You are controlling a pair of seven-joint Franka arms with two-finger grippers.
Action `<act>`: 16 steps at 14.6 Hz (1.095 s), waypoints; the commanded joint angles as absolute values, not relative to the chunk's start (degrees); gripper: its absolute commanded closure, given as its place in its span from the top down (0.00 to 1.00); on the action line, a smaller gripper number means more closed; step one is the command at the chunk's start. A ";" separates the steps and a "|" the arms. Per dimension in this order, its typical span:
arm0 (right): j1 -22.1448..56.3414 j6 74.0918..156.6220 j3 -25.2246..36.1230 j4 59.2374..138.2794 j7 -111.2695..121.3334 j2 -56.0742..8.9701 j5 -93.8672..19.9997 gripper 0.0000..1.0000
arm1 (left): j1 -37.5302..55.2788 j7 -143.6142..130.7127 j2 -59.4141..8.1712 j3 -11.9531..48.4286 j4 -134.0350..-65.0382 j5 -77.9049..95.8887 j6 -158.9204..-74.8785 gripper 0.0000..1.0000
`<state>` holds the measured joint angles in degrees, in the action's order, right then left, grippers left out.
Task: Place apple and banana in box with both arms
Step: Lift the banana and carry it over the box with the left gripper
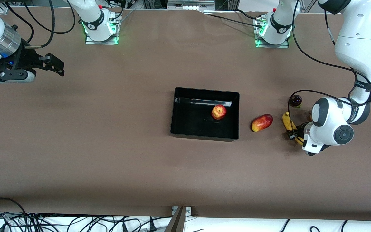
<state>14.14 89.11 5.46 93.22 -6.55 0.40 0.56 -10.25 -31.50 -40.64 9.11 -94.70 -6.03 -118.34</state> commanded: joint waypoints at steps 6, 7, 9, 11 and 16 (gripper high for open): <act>14.33 88.15 5.45 92.37 -6.50 0.26 0.79 1.00 | -9.93 -33.30 -31.90 18.79 -84.41 -6.06 -100.23 0.00; 14.33 88.15 5.45 92.37 -6.59 0.26 0.79 1.00 | -9.76 -34.96 -31.90 20.55 -82.20 -6.24 -97.59 0.00; 14.33 88.15 5.54 92.46 -6.50 0.26 0.79 1.00 | -8.10 -37.96 -31.90 22.75 -80.16 -6.68 -95.46 0.00; 14.33 88.15 5.45 92.37 -6.42 0.18 0.79 1.00 | -3.54 -41.12 -31.56 23.03 -79.89 -6.85 -95.19 0.00; 14.33 88.07 5.45 92.37 -6.33 0.18 0.79 1.00 | 7.19 -47.11 -31.81 22.59 -79.89 -6.77 -95.89 0.00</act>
